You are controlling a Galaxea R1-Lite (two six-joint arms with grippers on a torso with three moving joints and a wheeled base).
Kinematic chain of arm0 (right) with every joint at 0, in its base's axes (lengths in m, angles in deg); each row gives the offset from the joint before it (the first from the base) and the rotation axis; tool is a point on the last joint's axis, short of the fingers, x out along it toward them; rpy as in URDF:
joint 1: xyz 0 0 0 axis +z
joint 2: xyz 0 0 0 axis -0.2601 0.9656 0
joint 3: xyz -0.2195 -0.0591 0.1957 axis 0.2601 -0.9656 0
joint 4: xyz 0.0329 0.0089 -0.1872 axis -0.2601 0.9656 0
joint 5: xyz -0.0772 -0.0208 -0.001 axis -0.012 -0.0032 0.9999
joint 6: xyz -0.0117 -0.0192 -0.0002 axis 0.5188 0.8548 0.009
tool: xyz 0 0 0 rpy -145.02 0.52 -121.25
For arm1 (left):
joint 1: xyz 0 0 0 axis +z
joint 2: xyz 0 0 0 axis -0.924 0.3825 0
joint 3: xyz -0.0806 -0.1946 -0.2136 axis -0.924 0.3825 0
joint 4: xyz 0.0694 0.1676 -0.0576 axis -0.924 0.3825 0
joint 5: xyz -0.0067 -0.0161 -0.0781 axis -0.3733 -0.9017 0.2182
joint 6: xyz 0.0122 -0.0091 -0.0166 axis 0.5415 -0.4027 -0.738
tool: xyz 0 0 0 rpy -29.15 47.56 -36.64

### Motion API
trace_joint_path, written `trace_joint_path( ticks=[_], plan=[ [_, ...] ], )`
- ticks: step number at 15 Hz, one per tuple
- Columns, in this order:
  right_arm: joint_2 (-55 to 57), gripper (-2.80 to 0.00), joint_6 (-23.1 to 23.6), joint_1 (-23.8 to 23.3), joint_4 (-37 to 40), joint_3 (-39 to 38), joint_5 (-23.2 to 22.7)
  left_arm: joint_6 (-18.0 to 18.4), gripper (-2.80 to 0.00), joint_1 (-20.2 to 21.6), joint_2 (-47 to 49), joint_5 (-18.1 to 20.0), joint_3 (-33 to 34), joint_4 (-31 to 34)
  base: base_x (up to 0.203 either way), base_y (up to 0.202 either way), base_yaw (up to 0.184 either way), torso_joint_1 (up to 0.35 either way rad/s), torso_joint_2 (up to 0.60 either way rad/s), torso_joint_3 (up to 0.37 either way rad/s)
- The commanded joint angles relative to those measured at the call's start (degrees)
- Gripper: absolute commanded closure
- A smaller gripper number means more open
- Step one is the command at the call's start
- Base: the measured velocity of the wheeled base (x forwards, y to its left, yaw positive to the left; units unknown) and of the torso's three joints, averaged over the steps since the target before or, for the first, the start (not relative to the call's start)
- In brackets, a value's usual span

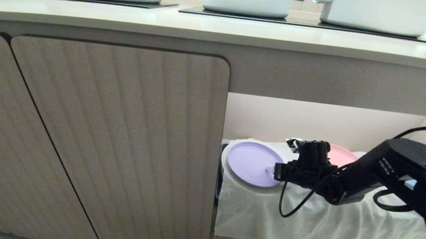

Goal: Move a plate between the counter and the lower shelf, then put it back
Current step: Pick up the plate in the cupboard

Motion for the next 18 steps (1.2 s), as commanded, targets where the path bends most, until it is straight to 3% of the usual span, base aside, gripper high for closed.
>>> trace_joint_path(
  ticks=[1,18],
  plan=[
    [0.1,0.00,0.0,0.0,-0.5,0.1,-0.1,-0.1,0.00,0.1,0.0,0.0,0.0,0.0,0.000,0.000,0.000,0.000,0.00,0.000],
    [-3.9,0.00,0.3,-1.9,-0.1,-0.5,-0.1,-0.1,0.00,0.0,0.0,0.0,0.0,0.0,0.000,0.000,0.000,0.000,0.00,0.000]
  ],
)
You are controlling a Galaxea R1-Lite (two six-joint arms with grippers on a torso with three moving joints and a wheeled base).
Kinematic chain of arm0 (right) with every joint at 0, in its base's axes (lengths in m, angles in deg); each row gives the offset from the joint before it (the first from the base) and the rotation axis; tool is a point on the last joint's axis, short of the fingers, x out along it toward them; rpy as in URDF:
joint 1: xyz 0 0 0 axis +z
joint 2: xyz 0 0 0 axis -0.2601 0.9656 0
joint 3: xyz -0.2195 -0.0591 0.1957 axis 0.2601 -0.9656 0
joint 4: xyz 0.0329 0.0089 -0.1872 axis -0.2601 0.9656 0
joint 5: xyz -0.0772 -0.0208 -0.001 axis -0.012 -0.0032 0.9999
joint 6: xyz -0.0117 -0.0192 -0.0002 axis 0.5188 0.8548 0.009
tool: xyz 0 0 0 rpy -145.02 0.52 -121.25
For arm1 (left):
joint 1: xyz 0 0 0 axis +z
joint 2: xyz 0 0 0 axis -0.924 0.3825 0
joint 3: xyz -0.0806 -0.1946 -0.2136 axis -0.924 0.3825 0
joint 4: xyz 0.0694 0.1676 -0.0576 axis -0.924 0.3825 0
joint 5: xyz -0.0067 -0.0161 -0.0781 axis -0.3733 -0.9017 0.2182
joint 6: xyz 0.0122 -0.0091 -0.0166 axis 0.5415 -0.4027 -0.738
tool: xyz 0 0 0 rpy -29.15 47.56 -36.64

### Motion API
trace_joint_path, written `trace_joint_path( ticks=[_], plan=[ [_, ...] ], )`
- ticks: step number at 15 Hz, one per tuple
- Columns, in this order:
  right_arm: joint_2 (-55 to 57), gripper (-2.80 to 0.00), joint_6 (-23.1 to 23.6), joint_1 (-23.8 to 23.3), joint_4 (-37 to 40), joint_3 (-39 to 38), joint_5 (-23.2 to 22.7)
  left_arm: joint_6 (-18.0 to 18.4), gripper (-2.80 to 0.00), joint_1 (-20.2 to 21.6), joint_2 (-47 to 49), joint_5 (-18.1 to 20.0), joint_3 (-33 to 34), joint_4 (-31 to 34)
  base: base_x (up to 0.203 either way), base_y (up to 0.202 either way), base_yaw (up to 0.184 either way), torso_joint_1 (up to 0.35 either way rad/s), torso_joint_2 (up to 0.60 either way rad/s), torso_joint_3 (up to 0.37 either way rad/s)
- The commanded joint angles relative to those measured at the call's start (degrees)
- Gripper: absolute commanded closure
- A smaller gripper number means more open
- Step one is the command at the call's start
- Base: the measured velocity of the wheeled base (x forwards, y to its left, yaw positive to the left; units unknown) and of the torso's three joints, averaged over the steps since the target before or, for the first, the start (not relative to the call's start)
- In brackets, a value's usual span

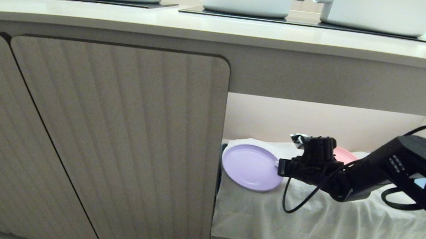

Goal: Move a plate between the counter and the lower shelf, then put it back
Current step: Pick up the plate in the cupboard

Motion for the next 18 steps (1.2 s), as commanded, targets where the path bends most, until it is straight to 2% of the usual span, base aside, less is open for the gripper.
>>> trace_joint_path(
  ticks=[1,5,18],
  plan=[
    [-2.1,0.00,0.1,-0.8,-0.4,-0.3,-0.1,0.0,0.00,0.0,0.0,0.0,0.0,0.0,0.000,0.000,0.000,0.000,0.00,0.000],
    [-3.8,0.00,0.1,-1.6,-0.2,-0.6,-0.2,0.0,0.00,0.0,0.0,0.0,0.0,0.0,0.000,0.000,0.000,0.000,0.00,0.000],
    [-9.1,0.00,-0.8,-5.5,0.1,-11.1,-0.9,0.0,0.00,0.1,0.0,0.0,0.0,0.0,0.000,0.000,0.000,0.000,0.00,0.000]
  ],
)
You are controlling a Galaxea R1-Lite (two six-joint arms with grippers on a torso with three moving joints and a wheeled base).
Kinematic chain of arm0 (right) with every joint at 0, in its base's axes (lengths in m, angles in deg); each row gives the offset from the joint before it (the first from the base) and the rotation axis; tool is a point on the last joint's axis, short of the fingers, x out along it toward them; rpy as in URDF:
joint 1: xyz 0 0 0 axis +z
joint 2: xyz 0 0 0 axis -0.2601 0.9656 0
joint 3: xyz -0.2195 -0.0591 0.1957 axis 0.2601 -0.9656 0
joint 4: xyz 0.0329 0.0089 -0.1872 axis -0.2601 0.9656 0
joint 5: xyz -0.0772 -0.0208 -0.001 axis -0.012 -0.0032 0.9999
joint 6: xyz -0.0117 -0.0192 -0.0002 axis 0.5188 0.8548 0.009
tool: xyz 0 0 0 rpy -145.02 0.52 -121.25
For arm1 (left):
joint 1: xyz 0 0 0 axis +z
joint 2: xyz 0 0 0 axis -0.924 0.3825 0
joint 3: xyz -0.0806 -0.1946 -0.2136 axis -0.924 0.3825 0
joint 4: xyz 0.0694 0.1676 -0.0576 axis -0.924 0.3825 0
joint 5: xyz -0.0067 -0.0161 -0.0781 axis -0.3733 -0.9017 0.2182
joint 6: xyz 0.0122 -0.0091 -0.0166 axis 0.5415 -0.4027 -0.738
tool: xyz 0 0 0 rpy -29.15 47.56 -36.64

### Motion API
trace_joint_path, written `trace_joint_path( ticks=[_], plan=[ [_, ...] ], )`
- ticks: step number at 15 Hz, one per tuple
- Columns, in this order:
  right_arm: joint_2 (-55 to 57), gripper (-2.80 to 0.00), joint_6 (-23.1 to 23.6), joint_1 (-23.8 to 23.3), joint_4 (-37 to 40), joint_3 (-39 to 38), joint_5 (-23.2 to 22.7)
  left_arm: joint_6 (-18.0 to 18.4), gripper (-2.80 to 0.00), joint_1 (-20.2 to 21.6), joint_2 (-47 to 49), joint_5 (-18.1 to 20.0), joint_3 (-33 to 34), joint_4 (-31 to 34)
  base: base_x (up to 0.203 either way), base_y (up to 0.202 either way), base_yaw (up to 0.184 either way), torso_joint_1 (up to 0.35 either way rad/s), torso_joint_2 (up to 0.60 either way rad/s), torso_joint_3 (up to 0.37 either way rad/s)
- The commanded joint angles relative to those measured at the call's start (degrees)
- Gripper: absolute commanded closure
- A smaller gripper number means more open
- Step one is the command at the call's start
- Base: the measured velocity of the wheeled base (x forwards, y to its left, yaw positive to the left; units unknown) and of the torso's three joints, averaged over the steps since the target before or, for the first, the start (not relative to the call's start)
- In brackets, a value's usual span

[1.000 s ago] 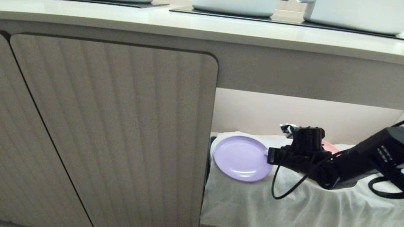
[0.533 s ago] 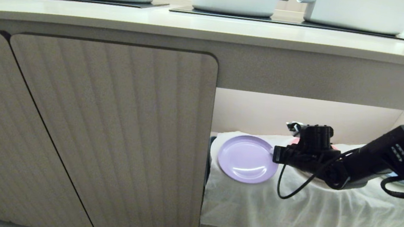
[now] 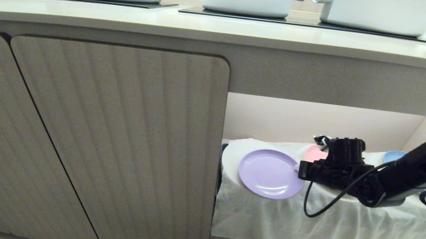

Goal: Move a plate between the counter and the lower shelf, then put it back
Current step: Pick up the plate in the cupboard

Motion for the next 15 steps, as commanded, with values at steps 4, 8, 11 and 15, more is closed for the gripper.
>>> trace_joint_path(
  ticks=[4,8,11,15],
  plan=[
    [-2.3,0.00,-6.1,-0.3,-0.6,-2.4,-0.2,0.0,0.00,0.0,0.0,0.0,0.0,0.0,0.000,0.000,0.000,0.000,0.00,0.000],
    [-3.7,0.00,-6.7,-0.3,-1.0,-5.6,-0.2,0.0,0.00,0.1,0.0,0.0,0.0,0.0,0.000,0.000,0.000,0.000,0.00,0.000],
    [-5.4,0.00,-8.4,-0.3,-1.1,-7.9,-1.0,0.0,0.00,0.0,0.0,0.0,0.0,0.0,0.000,0.000,0.000,0.000,0.00,0.000],
    [-7.8,0.00,-8.4,-0.3,-1.2,-10.0,-3.4,0.0,0.00,0.1,0.0,0.0,0.0,0.0,0.000,0.000,0.000,0.000,0.00,0.000]
  ],
)
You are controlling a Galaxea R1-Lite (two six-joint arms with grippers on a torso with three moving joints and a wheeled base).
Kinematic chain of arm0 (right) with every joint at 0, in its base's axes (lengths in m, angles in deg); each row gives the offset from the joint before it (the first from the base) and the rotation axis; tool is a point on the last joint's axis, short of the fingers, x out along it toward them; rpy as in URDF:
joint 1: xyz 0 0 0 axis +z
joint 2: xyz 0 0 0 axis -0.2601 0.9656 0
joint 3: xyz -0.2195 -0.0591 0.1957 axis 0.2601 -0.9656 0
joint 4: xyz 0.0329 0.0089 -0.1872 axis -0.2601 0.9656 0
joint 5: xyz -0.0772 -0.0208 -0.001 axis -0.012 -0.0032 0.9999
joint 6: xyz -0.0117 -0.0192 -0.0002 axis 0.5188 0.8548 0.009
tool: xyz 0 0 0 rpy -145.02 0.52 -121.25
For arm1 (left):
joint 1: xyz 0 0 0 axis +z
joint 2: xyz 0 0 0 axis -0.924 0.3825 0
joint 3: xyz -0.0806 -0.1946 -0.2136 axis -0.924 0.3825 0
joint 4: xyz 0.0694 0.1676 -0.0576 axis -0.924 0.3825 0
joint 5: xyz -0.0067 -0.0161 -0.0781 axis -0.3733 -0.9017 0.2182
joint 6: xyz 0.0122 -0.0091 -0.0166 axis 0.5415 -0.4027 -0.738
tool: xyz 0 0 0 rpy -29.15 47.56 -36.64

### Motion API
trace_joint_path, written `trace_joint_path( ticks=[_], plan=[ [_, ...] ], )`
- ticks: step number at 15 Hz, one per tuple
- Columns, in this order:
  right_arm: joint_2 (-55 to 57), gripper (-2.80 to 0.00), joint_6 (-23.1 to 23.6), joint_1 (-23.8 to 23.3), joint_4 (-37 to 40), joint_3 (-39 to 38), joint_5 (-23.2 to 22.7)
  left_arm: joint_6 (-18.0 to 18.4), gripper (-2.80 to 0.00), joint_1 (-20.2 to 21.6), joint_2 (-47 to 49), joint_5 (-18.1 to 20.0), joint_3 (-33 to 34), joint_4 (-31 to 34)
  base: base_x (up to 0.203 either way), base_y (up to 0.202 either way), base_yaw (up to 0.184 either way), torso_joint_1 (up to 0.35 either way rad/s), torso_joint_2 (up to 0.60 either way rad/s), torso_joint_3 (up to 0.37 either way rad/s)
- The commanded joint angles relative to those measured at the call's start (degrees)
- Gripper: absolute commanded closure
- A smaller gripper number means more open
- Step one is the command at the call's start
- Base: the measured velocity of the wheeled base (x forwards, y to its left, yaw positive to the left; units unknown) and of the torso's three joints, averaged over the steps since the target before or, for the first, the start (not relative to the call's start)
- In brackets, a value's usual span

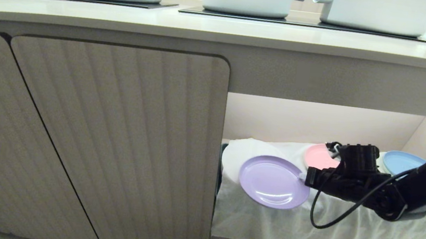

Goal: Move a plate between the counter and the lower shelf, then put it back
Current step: Pick up the plate in the cupboard, then put the plate

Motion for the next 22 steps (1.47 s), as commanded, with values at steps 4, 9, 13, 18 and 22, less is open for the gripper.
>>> trace_joint_path(
  ticks=[4,9,13,18,22],
  plan=[
    [-3.5,0.00,-0.1,-0.3,-0.2,-2.2,-2.0,-0.1,0.00,0.1,0.0,0.0,0.0,0.0,0.000,0.000,0.000,0.000,0.00,0.000],
    [-7.5,0.00,0.4,-2.1,-0.2,-6.5,-4.8,-0.1,0.00,0.0,0.0,0.0,0.0,0.0,0.000,0.000,0.000,0.000,0.00,0.000],
    [-11.9,0.00,0.6,-2.5,-1.0,-11.6,-5.4,-0.1,0.00,0.0,0.0,0.0,0.0,0.0,0.000,0.000,0.000,0.000,0.00,0.000],
    [-17.7,0.00,2.0,-2.5,-5.1,-21.3,-7.0,-0.1,0.00,0.0,0.0,0.0,0.0,0.0,0.000,0.000,0.000,0.000,0.00,0.000],
    [-22.9,0.00,3.6,-2.4,-5.2,-26.4,-8.4,-0.1,0.00,0.0,0.0,0.0,0.0,0.0,0.000,0.000,0.000,0.000,0.00,0.000]
  ],
)
